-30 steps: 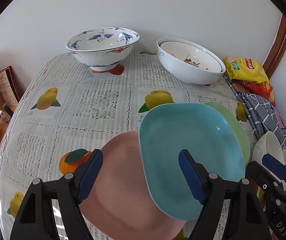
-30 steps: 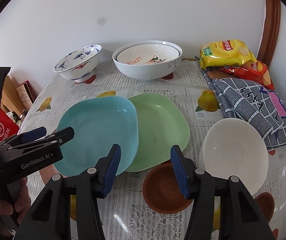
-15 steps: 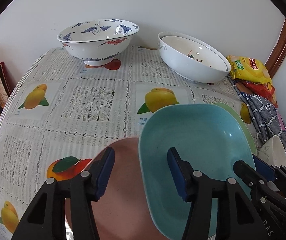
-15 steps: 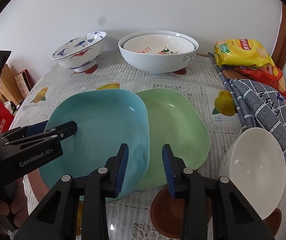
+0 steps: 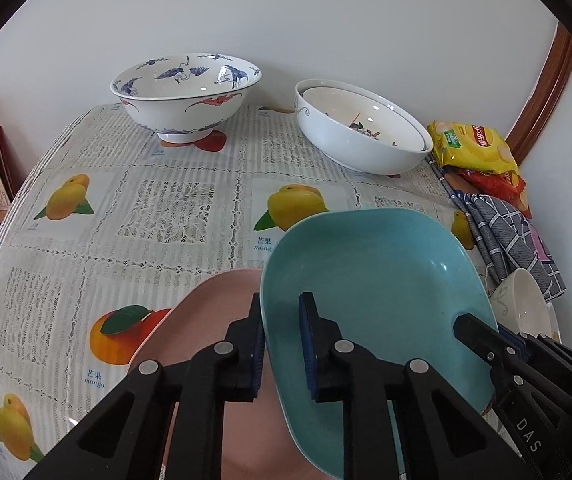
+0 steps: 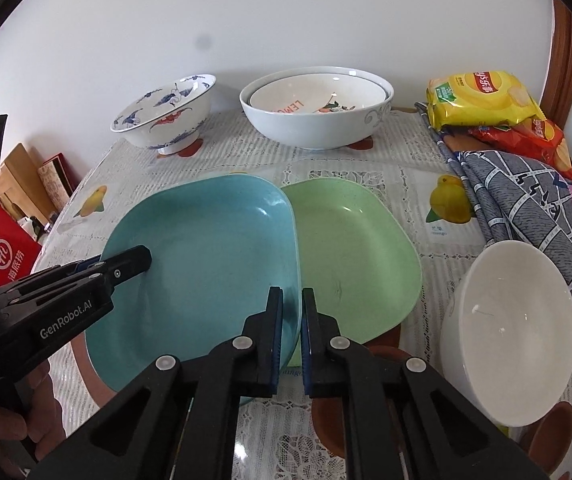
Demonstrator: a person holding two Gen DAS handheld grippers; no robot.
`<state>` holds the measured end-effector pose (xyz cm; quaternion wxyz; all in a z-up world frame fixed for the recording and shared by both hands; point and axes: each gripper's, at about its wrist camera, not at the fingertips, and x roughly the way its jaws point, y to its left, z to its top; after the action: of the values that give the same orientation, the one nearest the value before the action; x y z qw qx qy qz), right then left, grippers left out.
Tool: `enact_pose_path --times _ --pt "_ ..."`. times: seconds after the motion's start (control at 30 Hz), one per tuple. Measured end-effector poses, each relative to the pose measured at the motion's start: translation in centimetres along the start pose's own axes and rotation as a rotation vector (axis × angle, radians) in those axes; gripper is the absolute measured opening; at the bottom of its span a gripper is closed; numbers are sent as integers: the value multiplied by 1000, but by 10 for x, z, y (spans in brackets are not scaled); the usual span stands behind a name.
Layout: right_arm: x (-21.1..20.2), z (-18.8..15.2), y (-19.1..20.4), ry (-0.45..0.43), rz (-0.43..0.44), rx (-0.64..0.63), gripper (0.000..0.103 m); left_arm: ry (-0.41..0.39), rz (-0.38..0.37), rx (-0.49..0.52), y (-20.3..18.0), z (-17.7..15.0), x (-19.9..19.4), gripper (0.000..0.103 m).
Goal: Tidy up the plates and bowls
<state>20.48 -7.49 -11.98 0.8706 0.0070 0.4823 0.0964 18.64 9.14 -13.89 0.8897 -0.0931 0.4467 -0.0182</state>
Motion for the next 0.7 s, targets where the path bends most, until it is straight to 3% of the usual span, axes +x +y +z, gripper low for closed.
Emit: enact_pose_path --times 0.7 --pt "-113 -17 -2 -152 -38 11 8 -99 -62 14 -29 -22 -92 16"
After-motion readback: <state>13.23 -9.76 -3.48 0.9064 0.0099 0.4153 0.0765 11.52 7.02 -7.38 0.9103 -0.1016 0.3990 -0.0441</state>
